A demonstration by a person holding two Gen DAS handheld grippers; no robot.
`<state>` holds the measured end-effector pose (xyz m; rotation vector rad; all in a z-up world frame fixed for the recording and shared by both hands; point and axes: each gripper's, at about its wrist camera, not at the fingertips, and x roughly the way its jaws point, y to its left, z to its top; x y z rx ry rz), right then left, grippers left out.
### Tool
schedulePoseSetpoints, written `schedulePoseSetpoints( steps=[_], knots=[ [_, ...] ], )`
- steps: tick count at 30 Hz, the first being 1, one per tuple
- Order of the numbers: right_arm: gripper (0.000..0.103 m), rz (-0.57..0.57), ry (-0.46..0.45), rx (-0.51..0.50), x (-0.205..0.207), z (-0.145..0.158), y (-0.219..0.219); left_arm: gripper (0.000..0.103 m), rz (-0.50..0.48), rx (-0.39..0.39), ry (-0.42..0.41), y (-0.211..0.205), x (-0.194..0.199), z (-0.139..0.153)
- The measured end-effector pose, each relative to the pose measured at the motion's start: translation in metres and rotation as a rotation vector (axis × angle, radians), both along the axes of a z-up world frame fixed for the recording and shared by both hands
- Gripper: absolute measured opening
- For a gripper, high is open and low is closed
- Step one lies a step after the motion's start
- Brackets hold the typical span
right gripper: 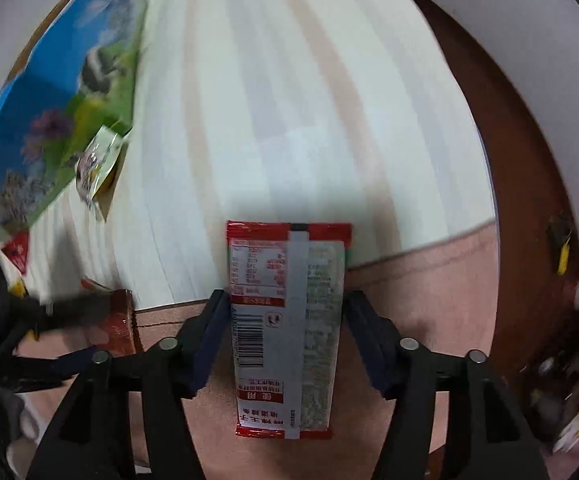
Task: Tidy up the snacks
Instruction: 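Grasp the brown packet with the left tool while the right grasps the red-white packet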
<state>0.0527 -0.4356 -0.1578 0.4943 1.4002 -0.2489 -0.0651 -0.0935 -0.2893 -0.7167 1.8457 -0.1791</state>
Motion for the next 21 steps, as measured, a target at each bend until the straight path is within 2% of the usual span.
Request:
schedulePoseSetpoints(
  steps=[3, 4, 5, 7, 10, 13, 16, 19, 21],
  knots=[
    [0.07, -0.045, -0.004, 0.04, -0.01, -0.001, -0.006, 0.091, 0.108, 0.009, 0.045, 0.003, -0.002, -0.013],
    [0.07, -0.054, -0.006, 0.049, -0.014, -0.004, -0.008, 0.091, 0.127, 0.013, 0.043, 0.003, -0.005, -0.015],
    [0.07, -0.053, -0.002, 0.055, -0.015, -0.005, -0.008, 0.089, 0.105, 0.027, 0.028, -0.001, -0.007, -0.015],
    [0.07, -0.038, 0.016, 0.048, -0.021, -0.01, -0.008, 0.079, 0.006, 0.069, -0.022, -0.011, -0.011, -0.009],
    [0.07, -0.018, 0.014, 0.014, -0.023, -0.014, -0.003, 0.078, -0.192, 0.168, -0.169, -0.031, -0.019, 0.008],
    [0.056, 0.032, 0.001, -0.021, -0.022, -0.015, 0.017, 0.078, -0.424, 0.308, -0.334, -0.046, -0.031, 0.025],
    [0.056, 0.119, -0.013, -0.025, -0.016, -0.015, 0.052, 0.078, -0.632, 0.415, -0.441, -0.047, -0.049, 0.029],
    [0.057, 0.204, -0.008, 0.001, -0.013, -0.014, 0.078, 0.078, -0.733, 0.47, -0.463, -0.051, -0.056, 0.021],
    [0.058, 0.204, -0.002, 0.011, -0.013, -0.014, 0.084, 0.08, -0.699, 0.436, -0.435, -0.039, -0.058, 0.012]
  ],
)
